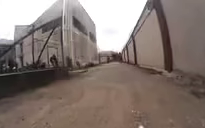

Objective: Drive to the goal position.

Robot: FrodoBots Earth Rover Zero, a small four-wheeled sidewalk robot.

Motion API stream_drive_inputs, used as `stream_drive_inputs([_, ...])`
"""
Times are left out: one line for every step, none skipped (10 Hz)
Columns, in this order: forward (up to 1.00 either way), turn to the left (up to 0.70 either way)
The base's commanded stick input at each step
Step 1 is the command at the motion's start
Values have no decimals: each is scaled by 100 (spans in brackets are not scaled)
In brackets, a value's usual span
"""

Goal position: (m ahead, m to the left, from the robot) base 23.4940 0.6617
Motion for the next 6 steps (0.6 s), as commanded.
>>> stream_drive_inputs([30,0])
stream_drive_inputs([30,0])
stream_drive_inputs([30,0])
stream_drive_inputs([30,0])
stream_drive_inputs([30,0])
stream_drive_inputs([30,0])
